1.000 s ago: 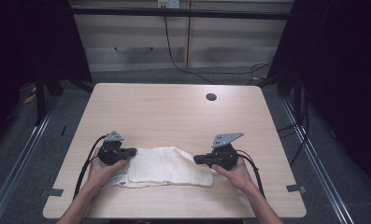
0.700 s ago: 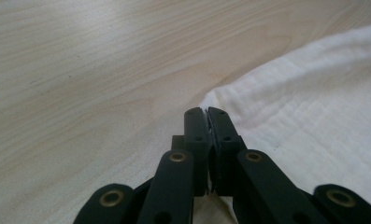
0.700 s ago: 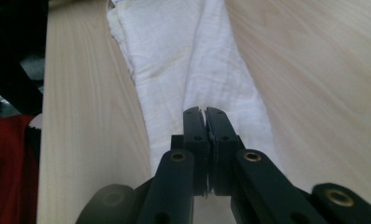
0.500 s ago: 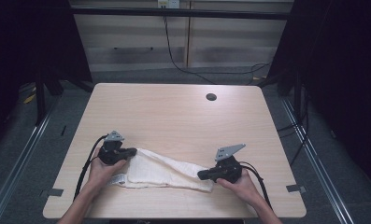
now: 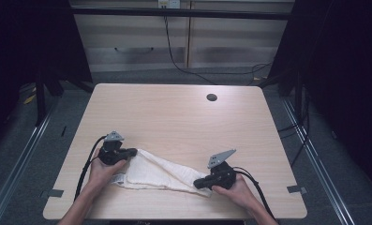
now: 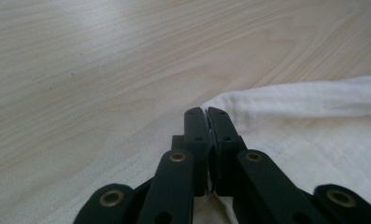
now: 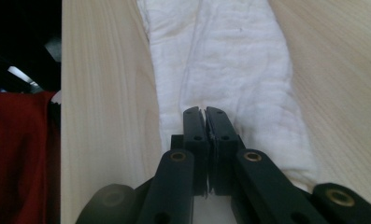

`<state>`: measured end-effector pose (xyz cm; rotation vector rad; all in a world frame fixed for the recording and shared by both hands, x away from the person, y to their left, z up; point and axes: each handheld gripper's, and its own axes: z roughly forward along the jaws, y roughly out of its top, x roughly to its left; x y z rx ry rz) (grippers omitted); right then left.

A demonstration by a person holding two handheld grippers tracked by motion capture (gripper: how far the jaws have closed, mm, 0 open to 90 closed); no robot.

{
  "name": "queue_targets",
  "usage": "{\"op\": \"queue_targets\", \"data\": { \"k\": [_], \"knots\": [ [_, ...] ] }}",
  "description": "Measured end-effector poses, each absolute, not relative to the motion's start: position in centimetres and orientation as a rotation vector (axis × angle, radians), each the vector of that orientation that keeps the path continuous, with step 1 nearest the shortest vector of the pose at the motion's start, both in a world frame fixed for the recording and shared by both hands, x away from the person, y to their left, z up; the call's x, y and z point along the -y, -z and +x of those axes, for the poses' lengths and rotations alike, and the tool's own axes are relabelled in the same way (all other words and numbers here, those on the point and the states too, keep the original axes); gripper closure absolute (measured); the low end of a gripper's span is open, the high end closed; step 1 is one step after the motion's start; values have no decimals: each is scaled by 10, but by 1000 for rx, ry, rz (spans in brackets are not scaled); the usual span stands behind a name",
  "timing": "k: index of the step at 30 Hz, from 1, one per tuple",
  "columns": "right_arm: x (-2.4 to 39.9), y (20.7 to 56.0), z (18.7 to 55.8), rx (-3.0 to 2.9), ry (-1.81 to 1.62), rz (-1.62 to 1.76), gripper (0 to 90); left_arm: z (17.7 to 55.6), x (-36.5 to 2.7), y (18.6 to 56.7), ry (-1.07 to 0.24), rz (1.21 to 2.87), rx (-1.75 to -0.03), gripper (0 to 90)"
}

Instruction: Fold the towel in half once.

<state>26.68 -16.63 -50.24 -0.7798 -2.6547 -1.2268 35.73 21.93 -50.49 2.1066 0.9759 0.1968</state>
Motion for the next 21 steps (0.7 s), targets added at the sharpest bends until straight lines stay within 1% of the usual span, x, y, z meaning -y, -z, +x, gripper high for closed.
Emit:
{"op": "queue_targets", "data": {
  "k": [7, 21],
  "knots": [
    [167, 499, 271, 2744, 1205, -794, 879, 354, -215, 503, -224, 2109, -954, 875],
    [188, 499, 292, 2758, 1207, -916, 879, 343, -212, 473, -232, 1957, -876, 875]
  ]
}}
